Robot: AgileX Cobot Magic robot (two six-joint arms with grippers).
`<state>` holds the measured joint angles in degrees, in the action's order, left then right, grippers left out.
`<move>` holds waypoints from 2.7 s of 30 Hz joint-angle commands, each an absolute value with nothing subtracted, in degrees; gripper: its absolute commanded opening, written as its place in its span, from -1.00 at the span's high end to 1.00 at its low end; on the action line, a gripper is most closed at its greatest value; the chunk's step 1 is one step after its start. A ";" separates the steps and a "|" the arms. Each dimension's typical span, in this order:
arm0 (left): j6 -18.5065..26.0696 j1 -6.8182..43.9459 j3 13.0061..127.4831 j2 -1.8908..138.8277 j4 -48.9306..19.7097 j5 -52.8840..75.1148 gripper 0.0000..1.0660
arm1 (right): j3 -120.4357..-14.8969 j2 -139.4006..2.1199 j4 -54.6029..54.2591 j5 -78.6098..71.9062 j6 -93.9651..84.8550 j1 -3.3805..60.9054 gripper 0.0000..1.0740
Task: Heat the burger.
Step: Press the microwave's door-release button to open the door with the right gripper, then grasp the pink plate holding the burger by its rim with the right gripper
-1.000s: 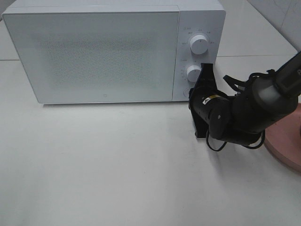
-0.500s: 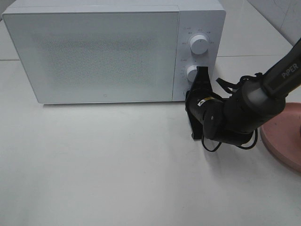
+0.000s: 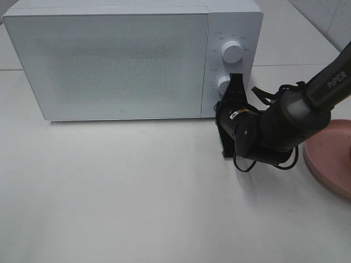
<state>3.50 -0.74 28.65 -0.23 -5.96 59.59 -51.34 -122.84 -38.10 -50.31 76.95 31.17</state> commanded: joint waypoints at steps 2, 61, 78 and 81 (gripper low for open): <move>3.38 -0.46 28.48 -1.60 -5.96 59.53 -0.88 | -53.69 -122.96 -37.93 -53.97 75.75 30.83 1.00; 3.38 -0.46 28.48 -1.60 -5.96 59.53 -0.88 | -48.59 -118.09 -36.04 -45.66 76.72 31.00 1.00; 3.38 -0.46 28.48 -1.60 -5.96 59.53 -0.88 | -38.67 -106.17 -28.76 -35.81 73.80 31.00 1.00; 3.38 -0.46 28.48 -1.60 -5.96 59.53 -0.88 | -37.07 -102.85 -26.93 -31.28 72.65 30.77 1.00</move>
<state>3.50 -0.74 28.65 -0.23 -5.90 59.59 -37.36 -103.82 -28.25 -32.77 73.51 31.05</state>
